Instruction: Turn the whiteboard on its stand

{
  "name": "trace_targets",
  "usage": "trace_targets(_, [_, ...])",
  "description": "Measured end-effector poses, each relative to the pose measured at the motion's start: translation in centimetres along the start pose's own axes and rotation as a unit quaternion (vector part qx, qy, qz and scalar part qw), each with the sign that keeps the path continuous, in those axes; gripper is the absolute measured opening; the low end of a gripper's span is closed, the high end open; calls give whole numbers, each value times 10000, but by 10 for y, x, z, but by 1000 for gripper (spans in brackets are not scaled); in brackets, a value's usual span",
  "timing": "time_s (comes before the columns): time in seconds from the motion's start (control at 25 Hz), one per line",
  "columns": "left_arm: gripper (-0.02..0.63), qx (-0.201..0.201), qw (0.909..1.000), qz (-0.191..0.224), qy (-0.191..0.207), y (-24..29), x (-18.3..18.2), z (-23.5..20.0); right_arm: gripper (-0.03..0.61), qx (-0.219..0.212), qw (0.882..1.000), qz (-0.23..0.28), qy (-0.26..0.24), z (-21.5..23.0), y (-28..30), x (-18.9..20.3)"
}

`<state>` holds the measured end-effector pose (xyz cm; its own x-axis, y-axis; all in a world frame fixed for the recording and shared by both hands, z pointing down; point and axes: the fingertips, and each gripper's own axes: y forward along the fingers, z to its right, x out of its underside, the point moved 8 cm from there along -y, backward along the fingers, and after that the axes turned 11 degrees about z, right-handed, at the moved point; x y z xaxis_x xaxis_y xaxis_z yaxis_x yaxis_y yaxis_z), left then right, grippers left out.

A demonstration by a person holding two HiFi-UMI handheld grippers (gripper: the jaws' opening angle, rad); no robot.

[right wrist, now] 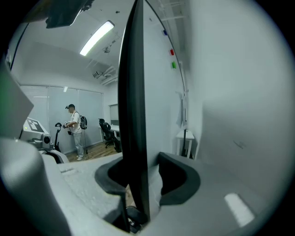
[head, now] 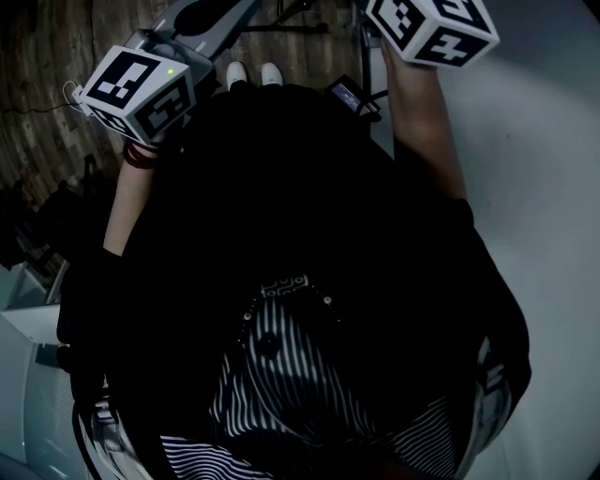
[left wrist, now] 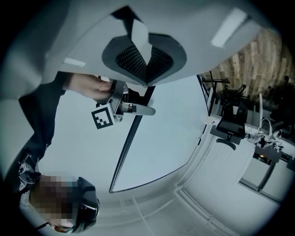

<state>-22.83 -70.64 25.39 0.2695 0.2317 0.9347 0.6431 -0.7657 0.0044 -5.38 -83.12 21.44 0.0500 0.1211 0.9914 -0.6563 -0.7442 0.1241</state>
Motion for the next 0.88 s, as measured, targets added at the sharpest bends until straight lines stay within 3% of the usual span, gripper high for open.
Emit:
trace_targets(0.32, [3, 140, 9998, -156, 42, 9, 1, 7, 152, 8, 10000, -49, 5, 13, -13, -3])
trace_targets(0.88, [3, -18, 9997, -248, 42, 3, 7, -4, 147, -117, 9994, -318, -38, 23, -55, 6])
